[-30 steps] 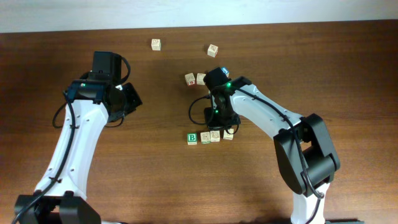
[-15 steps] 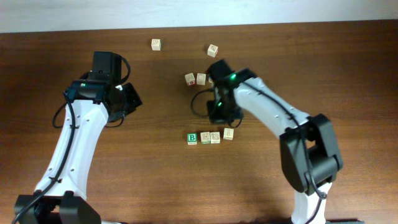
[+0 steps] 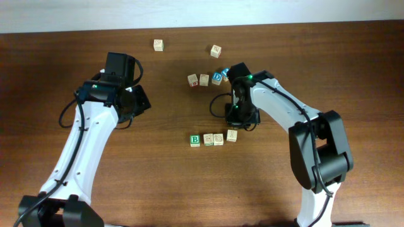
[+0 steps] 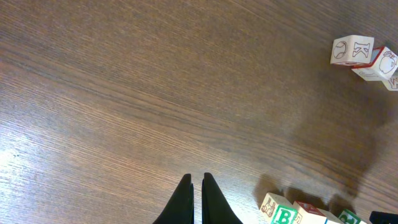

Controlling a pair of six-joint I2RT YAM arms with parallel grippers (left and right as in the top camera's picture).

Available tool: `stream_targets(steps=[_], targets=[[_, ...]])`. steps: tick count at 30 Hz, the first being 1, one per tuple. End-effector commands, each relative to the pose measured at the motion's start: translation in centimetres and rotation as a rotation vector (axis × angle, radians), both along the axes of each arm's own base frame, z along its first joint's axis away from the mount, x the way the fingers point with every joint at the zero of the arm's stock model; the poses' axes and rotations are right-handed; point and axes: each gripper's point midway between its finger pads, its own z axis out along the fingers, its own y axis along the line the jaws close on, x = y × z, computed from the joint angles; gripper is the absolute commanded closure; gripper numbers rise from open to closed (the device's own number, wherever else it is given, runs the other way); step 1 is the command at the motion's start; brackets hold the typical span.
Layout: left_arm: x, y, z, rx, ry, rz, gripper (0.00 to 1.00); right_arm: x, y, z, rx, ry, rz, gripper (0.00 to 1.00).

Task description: Rotate 4 blocks

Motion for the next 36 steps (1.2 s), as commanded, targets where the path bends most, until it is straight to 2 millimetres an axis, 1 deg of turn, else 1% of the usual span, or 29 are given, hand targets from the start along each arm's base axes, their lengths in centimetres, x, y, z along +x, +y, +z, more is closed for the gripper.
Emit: stream_targets(steps=[1,3,6,10,11,12,14,15,16,17,19,21,22,24,25,26,28,31,32,35,36], targets=[[-0.1,0.3,-0.4,0.013,0.010,0.013,0.95,-0.9,1.2,-0.5,-0.001,0.017,0.040,0.93],[-0.1,0.3,-0.4,0.013,0.009,0.013,0.95,-1.3,1.7,-0.5,-0.003,0.022,0.055,0.93],[-0.1,0.3,-0.4,0.013,0.009,0.013,0.95,-1.6,1.7,-0.5,-0.007,0.031,0.057,0.94],[0.0,0.2,-0.4,0.013,0.008,0.013,0.95,-1.5,1.7,-0.5,-0.005,0.028,0.057,0.96],[0.0,0.2,-0.4,0.012,0.005,0.013,0.95,-1.1,1.8,-0.2,0.000,0.014,0.050,0.95],[0.1,0.2,-0.4,0.011,0.001,0.013,0.94,-0.5,1.7,0.7,0.008,-0.007,0.041,0.95],[0.3,0.2,-0.3,0.010,-0.005,0.013,0.95,1.7,0.3,4.4,0.028,-0.079,-0.009,0.95],[0.2,-0.1,-0.3,0.002,-0.003,0.003,0.95,2.2,-0.6,5.7,0.032,-0.092,-0.034,0.95],[0.1,-0.9,-0.4,-0.028,0.004,-0.038,0.95,2.3,-1.7,6.5,0.029,-0.087,-0.061,0.95],[-0.4,-2.3,-0.8,-0.072,0.023,-0.086,0.95,1.8,-2.9,6.8,0.021,-0.057,-0.089,0.95],[-1.9,-4.2,-2.7,-0.085,0.095,-0.137,0.95,0.2,-4.7,6.3,-0.002,0.025,-0.102,0.95],[-3.4,-5.5,-4.8,-0.090,0.164,-0.165,0.96,-1.3,-5.2,5.4,-0.015,0.076,-0.066,0.95],[-4.7,-7.4,-6.8,-0.126,0.238,-0.209,0.98,-3.0,-5.6,4.0,-0.030,0.134,-0.049,0.96],[-5.3,-8.3,-8.4,-0.135,0.286,-0.229,0.99,-3.9,-5.8,3.1,-0.032,0.162,-0.049,0.95],[-5.6,-8.6,-9.2,-0.129,0.308,-0.237,1.00,-4.2,-5.4,2.7,-0.007,0.172,-0.046,0.95],[-5.8,-8.9,-10.1,-0.125,0.334,-0.231,1.00,-4.2,-4.2,2.3,0.065,0.168,-0.031,0.96],[-6.0,-10.1,-11.6,-0.158,0.372,-0.242,1.00,-4.0,-2.6,1.7,0.135,0.148,-0.022,0.96],[-6.1,-10.6,-13.3,-0.159,0.406,-0.250,1.00,-4.4,-1.4,1.0,0.148,0.151,-0.030,0.96],[-6.1,-10.6,-13.6,-0.158,0.412,-0.249,1.00,-4.6,-1.3,0.7,0.147,0.153,-0.038,0.96],[-5.7,-10.8,-13.7,-0.164,0.396,-0.255,1.00,-4.8,-0.8,-0.7,0.156,0.150,-0.089,0.95],[-5.7,-11.0,-13.6,-0.170,0.395,-0.271,1.00,-4.8,-0.5,-0.8,0.179,0.146,-0.088,0.95]])
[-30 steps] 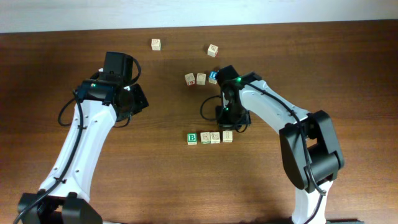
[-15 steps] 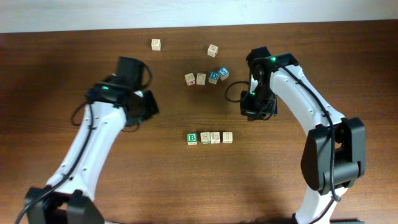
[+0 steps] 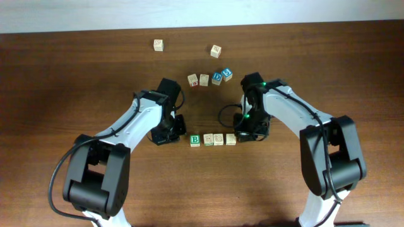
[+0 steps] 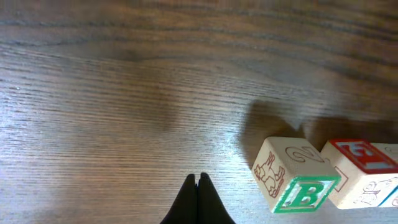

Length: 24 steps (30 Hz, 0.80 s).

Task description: Rotate 4 blocks

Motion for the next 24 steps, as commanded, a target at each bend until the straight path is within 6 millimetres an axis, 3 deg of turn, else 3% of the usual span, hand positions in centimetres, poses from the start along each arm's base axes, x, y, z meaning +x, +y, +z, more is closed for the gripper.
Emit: stream_targets(steps=[1,7,16,20,24], targets=[[-0.3,-0.8,-0.1,-0.030,0.011,-0.010,1.00,-0.6,1.1,-0.6,0.056,0.019,-0.039,0.96],[-0.6,-3.1,-0.1,-0.048,-0.019,-0.076,1.00,-0.4,1.1,-0.6,0.059,0.009,-0.040,0.96],[-0.2,-3.5,-0.1,-0.058,-0.037,-0.081,1.00,-0.4,2.2,-0.7,0.063,-0.016,-0.005,0.96],[-0.5,-5.2,0.1,-0.086,-0.055,-0.120,0.99,-0.3,2.3,-0.7,0.065,-0.021,-0.005,0.96],[-0.4,-5.5,0.1,-0.089,-0.060,-0.127,0.98,-0.1,2.4,-0.7,0.069,-0.028,-0.004,0.96]])
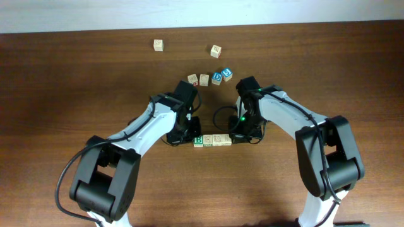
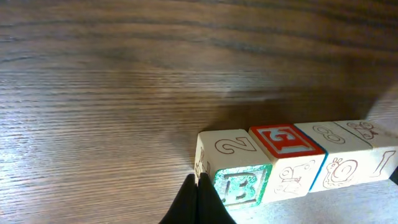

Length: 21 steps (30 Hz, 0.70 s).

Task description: Rotate 4 blocks

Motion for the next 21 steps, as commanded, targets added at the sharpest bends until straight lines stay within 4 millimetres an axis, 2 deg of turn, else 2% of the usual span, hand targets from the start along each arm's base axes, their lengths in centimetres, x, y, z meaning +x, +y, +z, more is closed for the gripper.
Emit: stream_targets(steps=[1,6,10,15,17,21], targets=[[-0.2,-0.6,-0.2,-0.022,0.008,-0.010,0.99,-0.1,0.4,0.2,0.017,-0.003,0.006,0.95],[0.6,-1.1,0.0,-0.046,-0.023,-0.012,1.00,-0.3,0.8,0.2,0.022,-0.008,0.025,0.96],[0.9,-0.8,0.0,-0.040,-0.036,-0.024,0.91,-0.2,0.8,0.2,0.024,-0.012,0.026,0.93],[1.7,1.1,-0.1,-0.036,-0.028,0.030,0.93,-0.1,0.5,0.4,0.022,-0.006,0.016,0.91],[2.0,2.3,-0.1,-0.030,-0.016,0.064,0.93,0.2,0.1,0.4,0.021,-0.005,0.002,0.88],[2.2,3.2,-0.1,-0.032,-0.008,0.065,0.92,0.3,-0.1,0.4,0.021,-0.006,-0.003,0.81]])
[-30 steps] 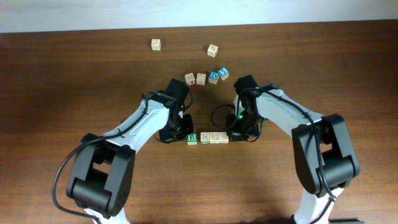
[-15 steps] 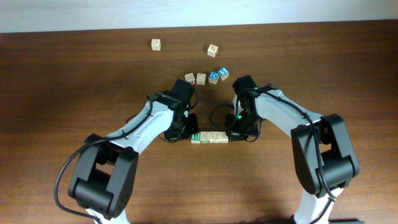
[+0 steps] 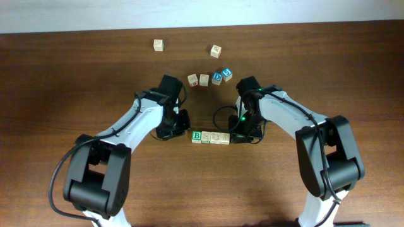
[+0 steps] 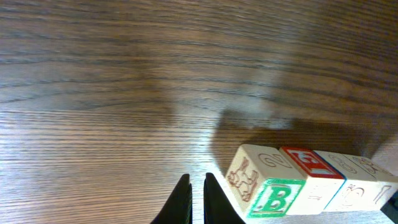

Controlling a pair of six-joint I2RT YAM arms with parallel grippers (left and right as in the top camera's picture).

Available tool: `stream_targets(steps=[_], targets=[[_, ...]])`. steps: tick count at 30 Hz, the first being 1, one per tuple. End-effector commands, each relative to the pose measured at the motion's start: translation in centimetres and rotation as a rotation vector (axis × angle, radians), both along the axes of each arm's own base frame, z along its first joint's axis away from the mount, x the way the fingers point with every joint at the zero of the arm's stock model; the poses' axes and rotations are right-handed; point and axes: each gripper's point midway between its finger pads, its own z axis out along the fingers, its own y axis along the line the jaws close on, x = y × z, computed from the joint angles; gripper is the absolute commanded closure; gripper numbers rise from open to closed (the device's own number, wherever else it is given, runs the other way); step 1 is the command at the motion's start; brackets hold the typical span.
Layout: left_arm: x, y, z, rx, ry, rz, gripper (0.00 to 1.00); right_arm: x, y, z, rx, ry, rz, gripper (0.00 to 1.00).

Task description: Rotate 4 blocks

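Observation:
Four wooden letter blocks form a tight row (image 3: 211,137) at the table's centre. The green B block (image 3: 196,136) is its left end. In the left wrist view the B block (image 4: 264,186) shows a drawn animal on its side, with a red-lettered block (image 4: 311,165) beside it. My left gripper (image 4: 198,200) sits just left of the B block, apart from it, its fingers nearly together with nothing between them. My right gripper (image 3: 243,133) stands against the row's right end; its jaws are hidden under the arm.
A cluster of several loose blocks (image 3: 209,78) lies behind the row, two of them blue-lettered. Single blocks sit farther back at the left (image 3: 158,45) and the right (image 3: 216,51). The table is dark brown wood (image 3: 76,189).
My left gripper was touching the B block's left face and now sits a little to its left, clear of it, with a sliver of gap between its fingers. The row and right gripper stay put.
First my left gripper was far to the left and the row's right block sat skewed, with my right gripper over it. Then both grippers stood by the row's ends. Then they touched the ends and the row was tight. Now the left is off it.

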Motion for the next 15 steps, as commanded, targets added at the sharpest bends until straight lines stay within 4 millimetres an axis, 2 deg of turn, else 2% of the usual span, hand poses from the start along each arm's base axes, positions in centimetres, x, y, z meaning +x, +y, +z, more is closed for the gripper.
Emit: stream_targets(steps=[1,5,11,15], targets=[[-0.1,0.1,-0.2,-0.014,-0.001,-0.063,0.92,0.3,0.0,0.4,0.016,-0.008,0.000,0.78],[0.2,0.5,-0.1,-0.014,-0.013,-0.076,0.90,0.4,0.0,0.4,0.017,-0.012,-0.004,0.75],[1.0,2.2,-0.1,-0.015,-0.017,-0.031,0.95,1.1,0.3,0.4,0.028,-0.043,-0.004,0.75],[1.0,2.3,-0.1,-0.015,-0.017,-0.028,0.95,1.6,0.5,0.4,0.039,-0.064,-0.007,0.75]])
